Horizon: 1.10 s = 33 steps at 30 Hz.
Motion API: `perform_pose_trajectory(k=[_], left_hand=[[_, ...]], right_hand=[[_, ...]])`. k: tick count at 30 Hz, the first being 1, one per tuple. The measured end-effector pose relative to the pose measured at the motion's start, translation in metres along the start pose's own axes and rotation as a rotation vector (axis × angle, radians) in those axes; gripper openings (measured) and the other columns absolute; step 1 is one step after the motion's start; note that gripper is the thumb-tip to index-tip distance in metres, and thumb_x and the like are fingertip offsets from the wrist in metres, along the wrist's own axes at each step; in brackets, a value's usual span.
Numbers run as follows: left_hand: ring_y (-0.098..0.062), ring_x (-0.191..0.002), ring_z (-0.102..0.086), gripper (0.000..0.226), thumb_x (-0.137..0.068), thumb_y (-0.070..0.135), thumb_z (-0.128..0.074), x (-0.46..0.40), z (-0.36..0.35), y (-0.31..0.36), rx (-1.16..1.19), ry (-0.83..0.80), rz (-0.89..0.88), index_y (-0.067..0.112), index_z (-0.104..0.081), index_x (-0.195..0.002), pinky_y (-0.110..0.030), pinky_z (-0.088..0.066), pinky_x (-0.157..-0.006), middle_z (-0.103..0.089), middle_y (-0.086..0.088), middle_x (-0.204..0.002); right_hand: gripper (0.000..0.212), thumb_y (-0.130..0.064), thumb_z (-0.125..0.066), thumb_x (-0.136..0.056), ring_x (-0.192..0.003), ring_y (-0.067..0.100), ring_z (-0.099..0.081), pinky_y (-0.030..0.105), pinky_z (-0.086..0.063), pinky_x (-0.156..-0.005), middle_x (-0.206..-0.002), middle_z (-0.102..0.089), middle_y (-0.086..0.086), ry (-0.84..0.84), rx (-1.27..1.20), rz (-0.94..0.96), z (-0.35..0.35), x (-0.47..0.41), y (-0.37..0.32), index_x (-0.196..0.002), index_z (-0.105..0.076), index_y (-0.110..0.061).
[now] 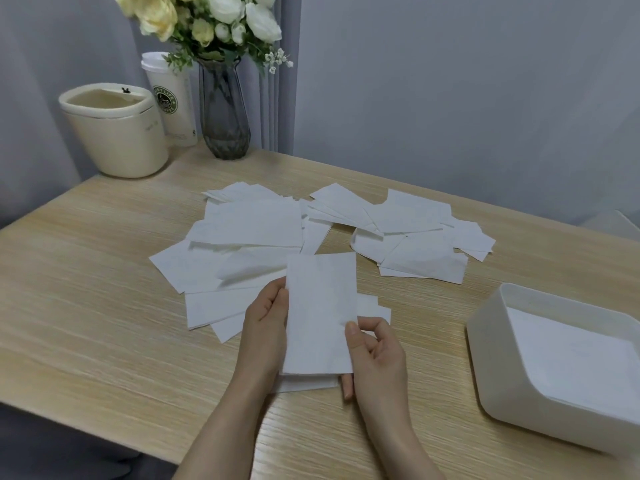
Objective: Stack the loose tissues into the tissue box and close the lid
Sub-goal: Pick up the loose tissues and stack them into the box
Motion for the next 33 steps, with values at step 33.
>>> perform_pose_trajectory(k=[33], left_hand=[[-0.014, -0.08, -0.066, 0.027, -0.099, 0.008, -0.051, -0.001, 0.008, -0.002, -0.05, 0.108, -0.111, 0.027, -0.07, -0.094, -0.035, -0.05, -0.077, -0.074, 0.007, -0.083]], right_hand=[[0.028, 0.003, -0.052, -0.091, -0.063, 0.007, -0.052, 0.017, -0.04, -0.054, -0.1, -0.068, 0.001, 0.126, 0.181, 0.001, 0.061, -0.038, -0.001, -0.101, -0.062, -0.021]])
Point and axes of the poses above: each hand's wrist, its own x-axis away from the middle knuckle, its own z-axis out of the back of the hand, y = z × x, the point moved 2 cm from there along -x, towards the middle knuckle
